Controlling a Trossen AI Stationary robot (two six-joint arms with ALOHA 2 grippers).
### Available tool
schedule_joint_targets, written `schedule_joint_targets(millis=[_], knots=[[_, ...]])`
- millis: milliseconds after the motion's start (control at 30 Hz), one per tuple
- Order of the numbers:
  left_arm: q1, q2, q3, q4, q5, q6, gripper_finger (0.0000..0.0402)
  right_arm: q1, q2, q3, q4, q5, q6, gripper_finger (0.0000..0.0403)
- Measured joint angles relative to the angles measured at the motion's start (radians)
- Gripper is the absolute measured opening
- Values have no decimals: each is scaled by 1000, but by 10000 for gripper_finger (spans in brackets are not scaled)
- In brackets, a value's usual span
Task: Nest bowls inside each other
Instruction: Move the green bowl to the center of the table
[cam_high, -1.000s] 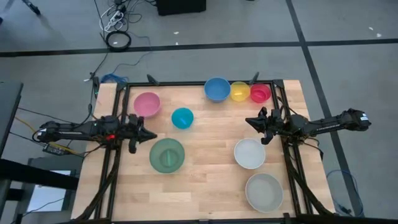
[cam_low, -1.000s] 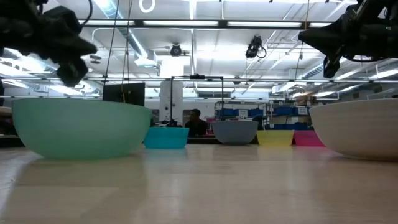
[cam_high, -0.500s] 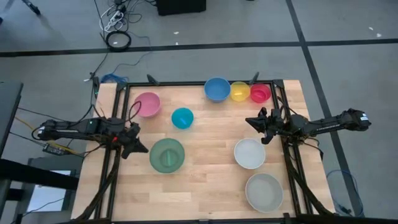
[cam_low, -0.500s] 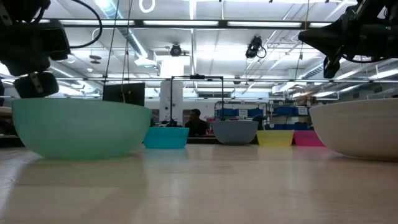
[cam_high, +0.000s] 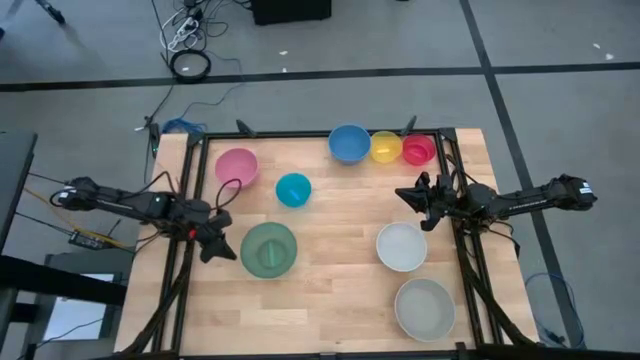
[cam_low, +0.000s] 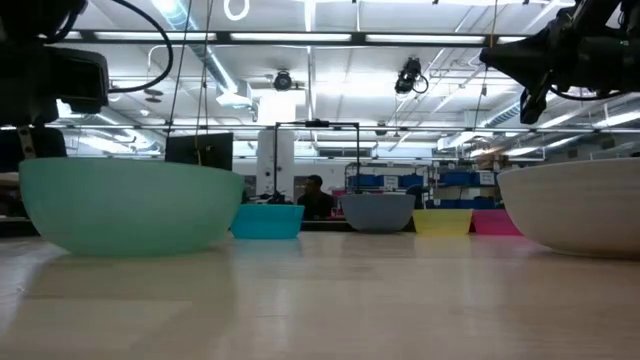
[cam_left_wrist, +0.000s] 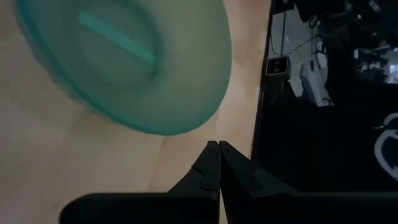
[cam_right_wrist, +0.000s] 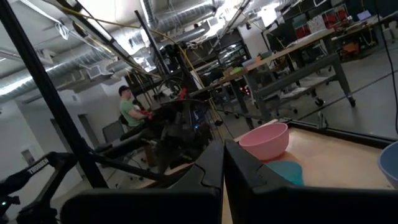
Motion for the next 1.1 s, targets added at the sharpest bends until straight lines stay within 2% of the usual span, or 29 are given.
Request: schedule_joint_targets(millis=[167,333,533,633,800,967,1100], knots=[[-7,55,0,45,-36,-66,6,0,0,0,0,0,-8,4],[-7,132,0,46,-118,-144,6,0,0,0,0,-1,-10,4],[-7,205,0,63,-153,-193,6,0,0,0,0,-1,-17,4],[-7,214,0,86,-157,-219,19,0,0,0,0,-3,-18,4],[-7,213,1,118,-160,-266,61,0,0,0,0,-5,-32,4],[-7,213,61,23,-146,-278,95,0,0,0,0,-5,-36,4],[-7,212,151,-156,-160,-252,107,0,0,0,0,-4,-37,4]])
